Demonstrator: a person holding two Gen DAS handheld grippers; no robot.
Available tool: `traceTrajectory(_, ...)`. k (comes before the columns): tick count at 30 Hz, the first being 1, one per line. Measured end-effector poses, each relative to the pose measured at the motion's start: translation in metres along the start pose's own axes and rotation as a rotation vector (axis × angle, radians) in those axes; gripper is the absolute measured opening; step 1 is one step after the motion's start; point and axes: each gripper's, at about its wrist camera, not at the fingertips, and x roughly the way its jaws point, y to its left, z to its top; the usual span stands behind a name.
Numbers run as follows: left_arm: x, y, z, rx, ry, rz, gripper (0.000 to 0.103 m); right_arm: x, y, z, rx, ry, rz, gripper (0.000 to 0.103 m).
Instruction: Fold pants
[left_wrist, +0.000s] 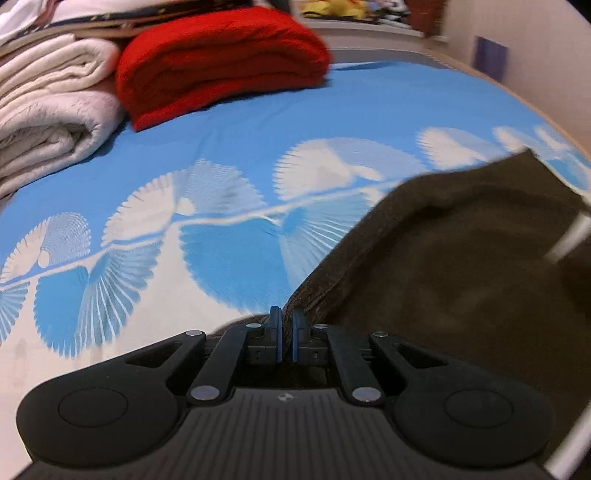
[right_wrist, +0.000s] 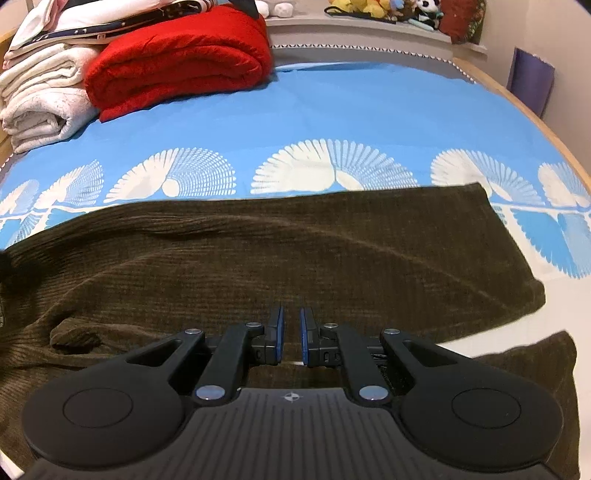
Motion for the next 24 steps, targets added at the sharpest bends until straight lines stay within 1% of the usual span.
traceTrajectory(2, -0.031, -0.021, -0.022, 0.059, 0.014, -0.033, 0.004, -0.005, -0.002, -0.004, 0.019, -0.003, -0.001, 0.009)
traceTrajectory(5, -0.067, -0.055, -0.064, 0.146, 0.073, -0.106, 0.004, -0.014, -0.003, -0.01, 0.05, -0.007, 0.009, 0.009)
traceTrajectory(7, -0.075, -0.071, -0.095, 0.177, 0.133, -0.154, 0.004, -0.019, -0.001, -0.015, 0.057, -0.007, 0.021, 0.009)
traceTrajectory(8, -0.074, -0.074, -0.108, 0.177, 0.162, -0.176, 0.004, -0.022, 0.0, -0.018, 0.054, -0.006, 0.023, 0.009)
traceTrajectory(9, -0.07, -0.075, -0.121, 0.162, 0.204, -0.205, 0.004, -0.024, 0.001, -0.021, 0.049, -0.003, 0.024, 0.009)
traceTrajectory(10, -0.066, -0.072, -0.129, 0.134, 0.238, -0.219, 0.008, -0.025, 0.002, -0.024, 0.042, 0.001, 0.022, 0.009)
traceTrajectory(11, -0.064, -0.064, -0.134, 0.093, 0.248, -0.203, 0.008, -0.026, 0.003, -0.026, 0.038, 0.006, 0.021, 0.009)
traceTrajectory(12, -0.067, -0.051, -0.135, 0.03, 0.223, -0.171, 0.011, -0.027, 0.002, -0.029, 0.036, 0.009, 0.02, 0.009)
traceTrajectory(13, -0.073, -0.035, -0.134, -0.059, 0.187, -0.149, 0.024, -0.028, 0.001, -0.03, 0.042, 0.012, 0.02, 0.009)
traceTrajectory(14, -0.079, -0.013, -0.134, -0.183, 0.149, -0.141, 0.032, -0.028, -0.001, -0.03, 0.052, 0.015, 0.021, 0.009)
traceTrajectory(15, -0.084, 0.012, -0.136, -0.334, 0.115, -0.143, 0.04, -0.027, -0.005, -0.031, 0.073, 0.018, 0.026, 0.009)
traceTrajectory(16, -0.087, 0.033, -0.141, -0.465, 0.093, -0.134, 0.044, -0.026, -0.009, -0.031, 0.095, 0.022, 0.031, 0.009)
traceTrajectory(17, -0.088, 0.049, -0.146, -0.572, 0.088, -0.113, 0.044, -0.025, -0.013, -0.03, 0.121, 0.025, 0.037, 0.009)
traceTrajectory(18, -0.085, 0.063, -0.154, -0.673, 0.103, -0.092, 0.045, -0.024, -0.018, -0.029, 0.148, 0.025, 0.042, 0.009)
traceTrajectory(19, -0.08, 0.072, -0.161, -0.741, 0.133, -0.08, 0.045, -0.023, -0.022, -0.028, 0.176, 0.02, 0.049, 0.009)
traceTrajectory(20, -0.075, 0.077, -0.166, -0.782, 0.162, -0.071, 0.046, -0.023, -0.025, -0.027, 0.2, 0.012, 0.054, 0.009)
traceTrajectory(21, -0.069, 0.078, -0.169, -0.806, 0.195, -0.055, 0.052, -0.022, -0.028, -0.026, 0.22, 0.004, 0.058, 0.009)
traceTrajectory(22, -0.063, 0.079, -0.171, -0.812, 0.221, -0.039, 0.06, -0.021, -0.03, -0.025, 0.238, -0.004, 0.064, 0.01)
traceTrajectory(24, -0.053, 0.08, -0.17, -0.795, 0.27, 0.008, 0.065, -0.017, -0.031, -0.022, 0.268, -0.014, 0.083, 0.01)
